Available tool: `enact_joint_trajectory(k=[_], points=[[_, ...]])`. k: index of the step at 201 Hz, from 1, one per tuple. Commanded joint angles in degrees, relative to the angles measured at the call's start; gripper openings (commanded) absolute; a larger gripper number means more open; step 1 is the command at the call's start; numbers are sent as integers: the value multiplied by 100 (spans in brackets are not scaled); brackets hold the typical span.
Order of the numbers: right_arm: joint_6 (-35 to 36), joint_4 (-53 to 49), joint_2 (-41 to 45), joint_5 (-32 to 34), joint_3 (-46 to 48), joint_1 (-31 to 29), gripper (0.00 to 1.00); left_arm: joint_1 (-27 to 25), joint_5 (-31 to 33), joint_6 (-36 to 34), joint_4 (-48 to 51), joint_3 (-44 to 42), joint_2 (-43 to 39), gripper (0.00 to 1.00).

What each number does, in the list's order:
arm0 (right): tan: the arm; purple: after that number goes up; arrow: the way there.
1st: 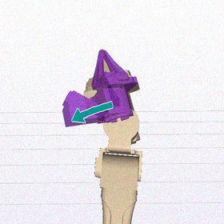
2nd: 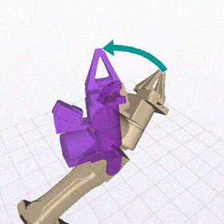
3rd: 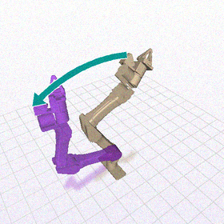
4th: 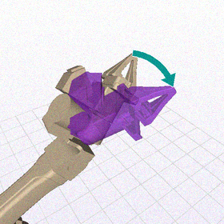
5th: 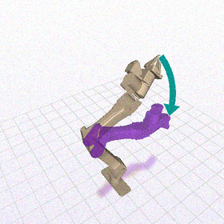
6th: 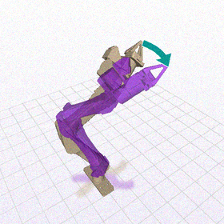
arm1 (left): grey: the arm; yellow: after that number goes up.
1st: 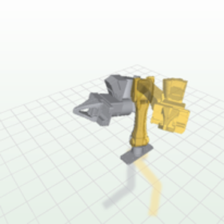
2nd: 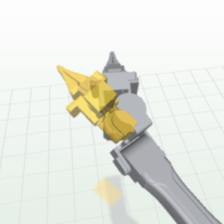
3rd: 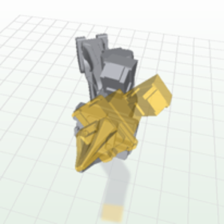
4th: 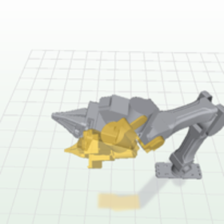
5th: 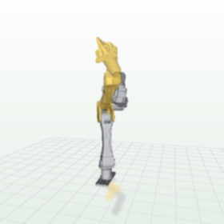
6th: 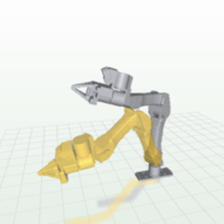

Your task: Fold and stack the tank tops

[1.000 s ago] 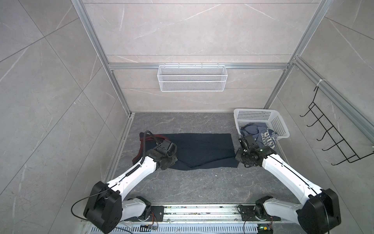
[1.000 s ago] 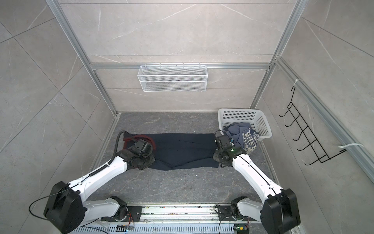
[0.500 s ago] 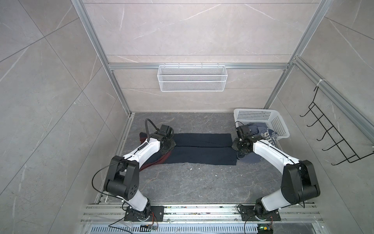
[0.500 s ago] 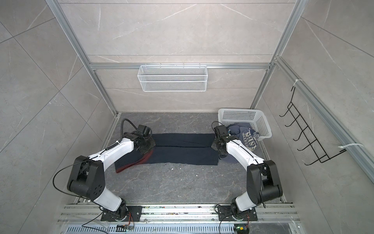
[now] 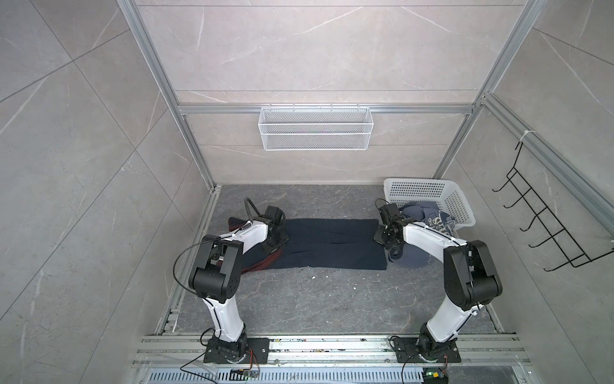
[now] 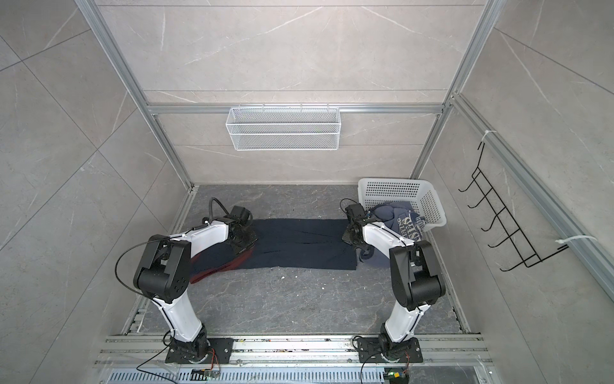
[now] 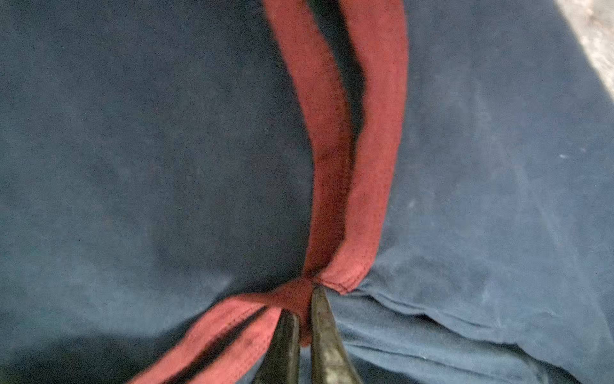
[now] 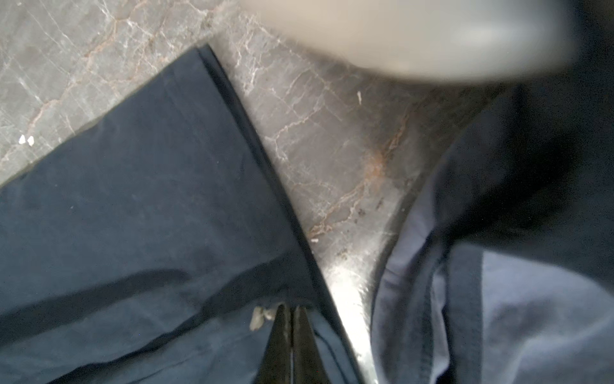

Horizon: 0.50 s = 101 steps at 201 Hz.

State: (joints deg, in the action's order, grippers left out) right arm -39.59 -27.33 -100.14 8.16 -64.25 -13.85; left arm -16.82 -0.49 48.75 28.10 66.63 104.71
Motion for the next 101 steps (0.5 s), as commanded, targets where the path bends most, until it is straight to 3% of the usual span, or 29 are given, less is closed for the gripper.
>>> enact_joint_trajectory(k=[1, 36, 52, 64, 91, 101], points=[[48, -71, -107, 254, -204, 15, 0, 100, 74, -94, -67, 146, -3, 8], [24, -165, -92, 461, -270, 17, 0, 113, 82, -67, -85, 145, -8, 8], [61, -209, -158, 407, -323, 18, 2, 112, 52, -109, -77, 160, -37, 16], [111, -257, -164, 388, -351, 16, 12, 117, 32, -188, -9, 206, -122, 23], [226, -552, 157, 701, -410, 12, 54, 127, 213, -561, 376, 344, -612, 46], [324, -579, 353, 713, -359, -11, 61, 143, 333, -713, 519, 351, -898, 53]])
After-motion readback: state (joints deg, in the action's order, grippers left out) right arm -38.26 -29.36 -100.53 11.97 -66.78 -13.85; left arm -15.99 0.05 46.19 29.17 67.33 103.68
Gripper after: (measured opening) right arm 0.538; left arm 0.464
